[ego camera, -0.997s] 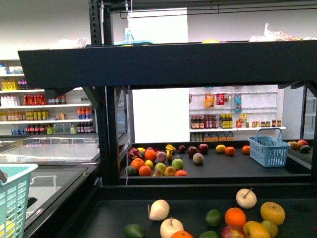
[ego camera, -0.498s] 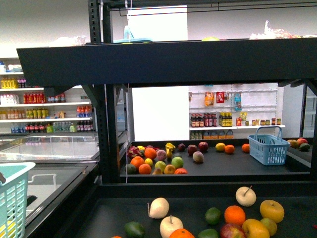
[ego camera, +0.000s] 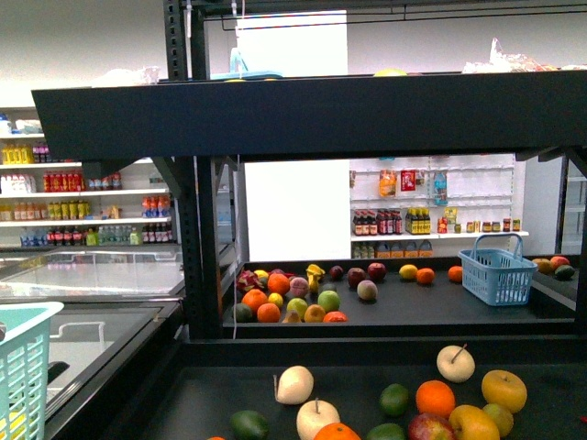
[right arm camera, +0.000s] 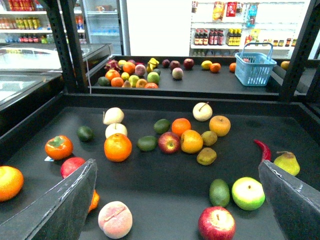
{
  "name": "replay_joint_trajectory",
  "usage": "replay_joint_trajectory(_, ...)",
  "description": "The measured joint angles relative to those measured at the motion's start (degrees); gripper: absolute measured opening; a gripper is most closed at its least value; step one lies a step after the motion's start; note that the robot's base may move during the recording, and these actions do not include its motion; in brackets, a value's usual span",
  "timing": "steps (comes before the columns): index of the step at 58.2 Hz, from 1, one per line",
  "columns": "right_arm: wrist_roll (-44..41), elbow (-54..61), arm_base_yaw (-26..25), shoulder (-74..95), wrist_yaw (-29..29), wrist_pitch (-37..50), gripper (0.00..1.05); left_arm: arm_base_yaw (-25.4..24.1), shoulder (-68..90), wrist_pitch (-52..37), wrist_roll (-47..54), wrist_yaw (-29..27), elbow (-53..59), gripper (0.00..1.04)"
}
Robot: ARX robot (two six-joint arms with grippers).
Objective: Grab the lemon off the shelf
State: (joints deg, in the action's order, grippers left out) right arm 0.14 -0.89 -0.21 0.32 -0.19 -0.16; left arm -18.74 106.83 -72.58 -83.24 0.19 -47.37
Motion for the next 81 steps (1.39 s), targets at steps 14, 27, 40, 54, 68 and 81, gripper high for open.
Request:
replay_joint_trajectory(14,0.0,0.0,0.0,0.0,0.0,0.0,0.97,1.3,-16.7,20.6,11.6,1.6,3.5,0.97)
replay_joint_trajectory(27,0.0,0.0,0.0,0.0,0.0,0.0,0.97,7.0,-45.3,56.8,42.6,-15.0,11.2,0.97)
replay_joint_trajectory(40,0.0,0.0,0.0,0.0,0.0,0.0,0.97,24.8,-75.7,82.1,55.6,-34.7,18.1,0.97)
replay_joint_trajectory(54,0.0,0.0,0.0,0.0,0.0,0.0,0.97,47.3,-89.9,72.9,76.9,-30.2,29.2,0.62)
replay_joint_trajectory(68,0.0,0.0,0.0,0.0,0.0,0.0,0.97,38.7,-96.3,72.6,82.0,-19.2,36.5,0.16)
replay_joint_trajectory(81,0.0,0.0,0.0,0.0,0.0,0.0,0.97,29.7,-100.3,72.8,82.5,-10.5,40.5,0.03)
